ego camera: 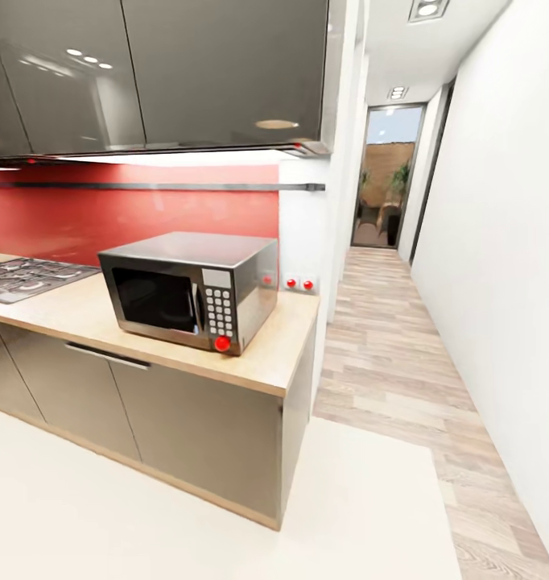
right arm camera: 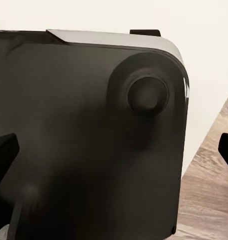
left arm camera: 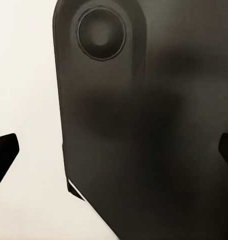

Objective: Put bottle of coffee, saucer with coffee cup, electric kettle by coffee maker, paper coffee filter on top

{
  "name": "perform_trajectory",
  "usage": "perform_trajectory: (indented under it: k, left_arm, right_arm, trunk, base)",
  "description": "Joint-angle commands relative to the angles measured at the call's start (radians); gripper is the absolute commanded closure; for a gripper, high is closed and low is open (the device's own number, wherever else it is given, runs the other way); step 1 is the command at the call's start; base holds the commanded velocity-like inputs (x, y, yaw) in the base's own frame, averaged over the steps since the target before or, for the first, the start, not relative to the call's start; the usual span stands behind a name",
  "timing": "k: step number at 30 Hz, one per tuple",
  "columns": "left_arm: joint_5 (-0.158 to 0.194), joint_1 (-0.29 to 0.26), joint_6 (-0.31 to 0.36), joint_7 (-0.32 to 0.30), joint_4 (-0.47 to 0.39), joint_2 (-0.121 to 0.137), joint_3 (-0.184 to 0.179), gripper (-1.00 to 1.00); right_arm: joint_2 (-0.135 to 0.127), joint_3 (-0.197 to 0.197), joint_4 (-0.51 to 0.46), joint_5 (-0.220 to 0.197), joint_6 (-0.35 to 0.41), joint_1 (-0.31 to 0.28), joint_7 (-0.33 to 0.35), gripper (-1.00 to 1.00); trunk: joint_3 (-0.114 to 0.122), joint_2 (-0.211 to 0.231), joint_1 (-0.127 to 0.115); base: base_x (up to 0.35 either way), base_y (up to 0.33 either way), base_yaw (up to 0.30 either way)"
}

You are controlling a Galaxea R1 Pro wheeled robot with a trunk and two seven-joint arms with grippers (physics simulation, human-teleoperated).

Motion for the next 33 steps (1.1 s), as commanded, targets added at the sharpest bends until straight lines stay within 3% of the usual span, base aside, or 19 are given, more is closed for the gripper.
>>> perform_trajectory:
  k: [1, 11, 22, 33]
  left_arm:
    - [-0.001, 0.000, -0.001, -0.002, -0.001, 0.000, 0.000, -1.00]
    - [0.000, 0.000, 0.006, -0.009, 0.000, 0.000, 0.001, -1.00]
    - [0.003, 0.000, 0.005, -0.007, 0.002, 0.000, 0.005, -1.00]
    - [0.003, 0.000, 0.004, -0.002, 0.001, 0.002, 0.066, -1.00]
  right_arm:
    - [0.000, 0.000, 0.000, 0.000, -0.001, 0.000, 0.000, -1.00]
    - [0.001, 0.001, 0.001, 0.000, -0.001, 0.000, 0.000, -1.00]
    - [0.001, 0.001, 0.001, 0.000, -0.001, 0.000, 0.000, -1.00]
    - [0.000, 0.003, 0.001, 0.001, -0.001, 0.000, 0.000, -1.00]
  trunk:
    - [-0.002, 0.000, 0.000]
    - [-0.011, 0.000, 0.000]
    - [0.012, 0.077, -0.042]
    - [0.036, 0.154, -0.084]
  base:
    - [0.000, 0.000, 0.234]
    - [0.000, 0.000, 0.234]
    - [0.000, 0.000, 0.234]
    - [0.000, 0.000, 0.234]
